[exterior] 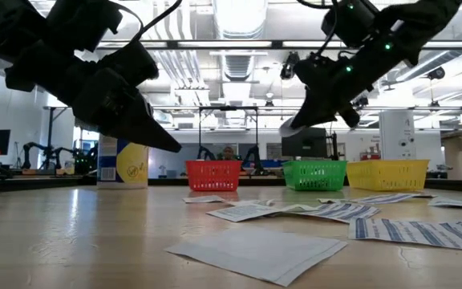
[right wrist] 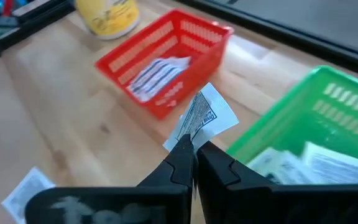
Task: Pick & Place First Aid Supplies
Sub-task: Put the alcohol pad in the green bin
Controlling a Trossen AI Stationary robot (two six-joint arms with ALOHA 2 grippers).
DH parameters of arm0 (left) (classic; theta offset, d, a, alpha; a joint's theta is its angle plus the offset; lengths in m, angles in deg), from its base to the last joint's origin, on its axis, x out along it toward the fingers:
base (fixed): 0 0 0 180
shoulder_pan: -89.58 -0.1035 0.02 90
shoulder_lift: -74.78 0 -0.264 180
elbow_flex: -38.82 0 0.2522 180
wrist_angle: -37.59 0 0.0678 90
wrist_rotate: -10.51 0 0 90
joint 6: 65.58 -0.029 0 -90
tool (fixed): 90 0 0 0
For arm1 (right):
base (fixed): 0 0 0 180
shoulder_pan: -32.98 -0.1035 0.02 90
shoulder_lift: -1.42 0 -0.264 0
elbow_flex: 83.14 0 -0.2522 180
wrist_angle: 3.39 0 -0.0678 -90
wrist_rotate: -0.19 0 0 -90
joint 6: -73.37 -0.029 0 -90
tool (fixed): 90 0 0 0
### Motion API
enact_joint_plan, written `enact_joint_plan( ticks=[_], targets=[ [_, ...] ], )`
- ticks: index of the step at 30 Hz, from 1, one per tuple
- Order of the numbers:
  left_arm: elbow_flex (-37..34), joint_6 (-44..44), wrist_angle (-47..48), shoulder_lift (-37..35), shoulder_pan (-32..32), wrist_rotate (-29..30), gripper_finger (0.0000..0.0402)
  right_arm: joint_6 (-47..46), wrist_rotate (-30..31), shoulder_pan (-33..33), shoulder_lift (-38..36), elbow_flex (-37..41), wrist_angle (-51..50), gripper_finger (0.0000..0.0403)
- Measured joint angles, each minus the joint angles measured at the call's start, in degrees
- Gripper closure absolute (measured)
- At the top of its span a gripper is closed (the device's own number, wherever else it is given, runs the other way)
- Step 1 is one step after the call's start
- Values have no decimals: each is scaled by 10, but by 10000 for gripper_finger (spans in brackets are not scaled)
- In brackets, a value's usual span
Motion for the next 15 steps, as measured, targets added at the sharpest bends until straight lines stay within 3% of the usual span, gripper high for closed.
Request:
enact_joint_plan(
  ticks=[10,15],
  targets=[
    [0,-11,-2,0,-2,3,372,-14,-11,68,-15,28,1,394],
    [0,-19,-4,1,-13,3,372,-31,-50,105,10,32,1,394]
  ],
)
